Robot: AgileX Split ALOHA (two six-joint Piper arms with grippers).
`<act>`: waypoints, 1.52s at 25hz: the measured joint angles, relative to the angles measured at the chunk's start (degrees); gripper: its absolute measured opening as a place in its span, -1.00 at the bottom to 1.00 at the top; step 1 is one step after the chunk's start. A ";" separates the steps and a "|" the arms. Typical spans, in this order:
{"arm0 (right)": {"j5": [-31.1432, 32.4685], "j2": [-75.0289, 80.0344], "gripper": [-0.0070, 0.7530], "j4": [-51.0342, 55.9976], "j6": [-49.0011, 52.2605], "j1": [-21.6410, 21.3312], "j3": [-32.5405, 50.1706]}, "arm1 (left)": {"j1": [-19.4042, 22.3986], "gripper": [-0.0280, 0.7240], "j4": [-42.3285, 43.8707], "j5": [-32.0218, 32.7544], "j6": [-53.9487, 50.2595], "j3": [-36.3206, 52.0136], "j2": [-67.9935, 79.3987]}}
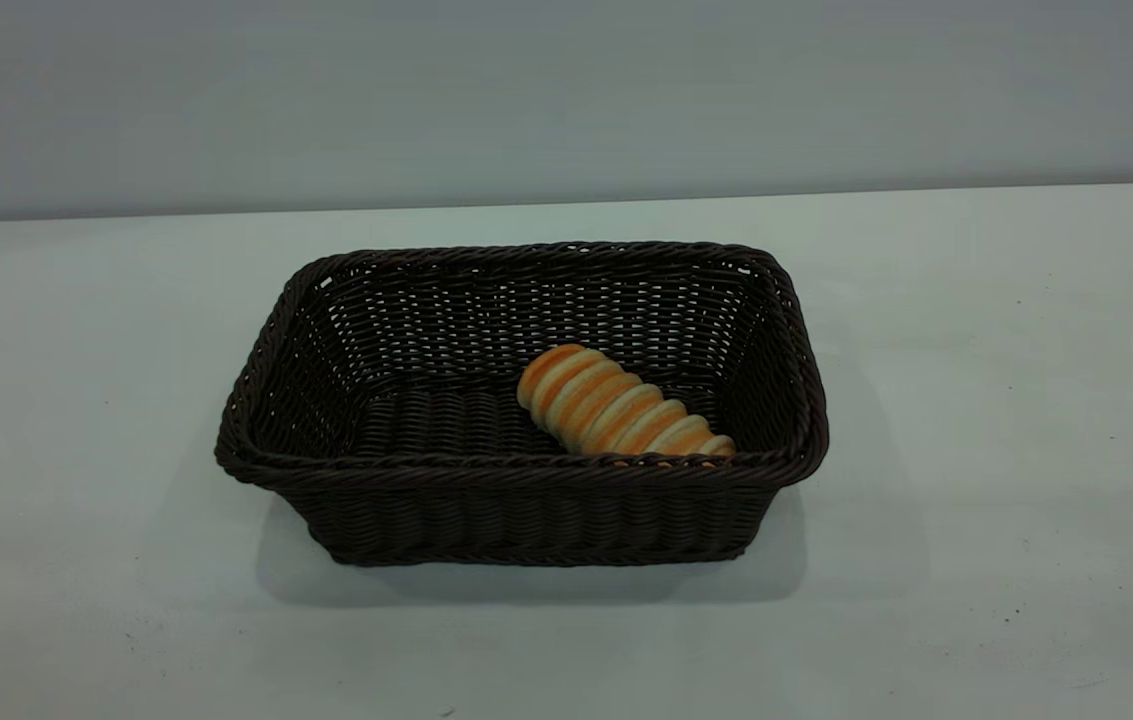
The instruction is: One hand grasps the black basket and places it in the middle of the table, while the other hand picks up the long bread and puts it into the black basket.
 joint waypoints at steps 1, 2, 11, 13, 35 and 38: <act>0.00 0.00 0.13 0.00 0.00 0.00 0.00 | 0.85 0.49 0.00 0.00 0.00 0.00 -1.12; 0.00 0.00 0.13 0.00 0.00 0.00 0.00 | 1.58 0.49 0.00 0.07 0.00 0.00 -2.10; 0.00 0.00 0.13 0.06 0.00 -0.12 0.00 | 2.43 0.49 0.02 0.26 0.00 0.00 -5.45; 0.00 0.00 0.13 0.12 0.00 -0.61 0.00 | 2.49 0.49 0.07 0.26 0.00 0.00 -5.45; 0.02 0.00 0.12 0.13 0.00 -3.37 0.00 | 6.36 0.49 0.12 0.26 0.00 0.00 -5.45; 0.02 0.00 0.12 0.13 0.00 -3.37 0.00 | 6.36 0.49 0.12 0.26 0.00 0.00 -5.45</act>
